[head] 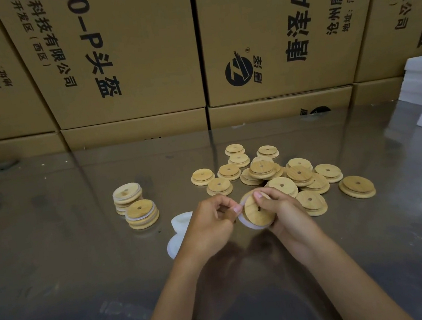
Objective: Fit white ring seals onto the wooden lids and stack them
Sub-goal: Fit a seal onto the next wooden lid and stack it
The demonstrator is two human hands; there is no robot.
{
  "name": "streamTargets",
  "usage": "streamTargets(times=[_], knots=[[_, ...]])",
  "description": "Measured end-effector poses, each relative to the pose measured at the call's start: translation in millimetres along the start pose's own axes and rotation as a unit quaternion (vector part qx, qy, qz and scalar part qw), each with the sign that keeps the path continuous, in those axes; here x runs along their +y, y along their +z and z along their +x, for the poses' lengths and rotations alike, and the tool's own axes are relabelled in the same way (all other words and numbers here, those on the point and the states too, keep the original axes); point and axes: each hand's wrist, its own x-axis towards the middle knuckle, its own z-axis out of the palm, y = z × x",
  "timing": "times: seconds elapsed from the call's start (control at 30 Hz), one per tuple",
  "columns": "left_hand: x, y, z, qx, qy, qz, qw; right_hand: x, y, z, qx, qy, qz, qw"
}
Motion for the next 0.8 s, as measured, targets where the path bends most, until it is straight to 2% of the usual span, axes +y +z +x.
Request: streamTargets(times=[0.2, 0.47, 0.8], knots=[[-1, 3, -1, 0.000, 0.014, 0.019, 1.000, -1, 1, 4, 0.028, 0.032, 0.036, 0.998], [2, 7, -5, 0.015, 0.051, 0.051, 0.997, 5, 6, 1, 0.043, 0.031, 0.042, 0.998], [4, 17, -8, 0.019, 0.030, 0.055, 0.998, 1, 3, 3, 0.083, 0.011, 0.087, 0.993]])
